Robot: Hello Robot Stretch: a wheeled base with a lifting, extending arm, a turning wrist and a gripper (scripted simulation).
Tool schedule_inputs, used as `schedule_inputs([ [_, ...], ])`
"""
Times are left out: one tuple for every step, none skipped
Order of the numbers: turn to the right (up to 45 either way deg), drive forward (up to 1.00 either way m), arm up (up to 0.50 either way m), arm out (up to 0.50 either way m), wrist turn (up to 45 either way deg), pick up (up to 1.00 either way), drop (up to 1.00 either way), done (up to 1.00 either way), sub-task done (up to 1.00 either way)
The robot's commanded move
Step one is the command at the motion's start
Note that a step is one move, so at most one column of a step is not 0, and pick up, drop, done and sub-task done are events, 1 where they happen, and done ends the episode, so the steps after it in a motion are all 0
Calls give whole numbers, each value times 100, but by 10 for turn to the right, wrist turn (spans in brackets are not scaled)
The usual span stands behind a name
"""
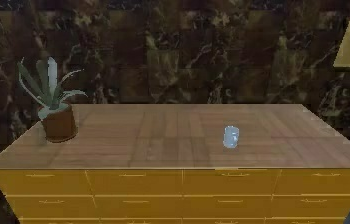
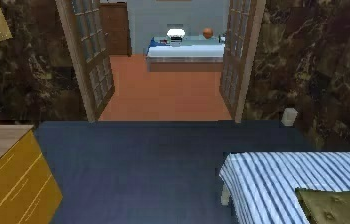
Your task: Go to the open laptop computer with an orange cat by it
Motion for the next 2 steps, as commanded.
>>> schedule_inputs([
  [0,10,0,0,0,0,0,0,0],
  [450,0,0,0,0,0,0,0,0],
])
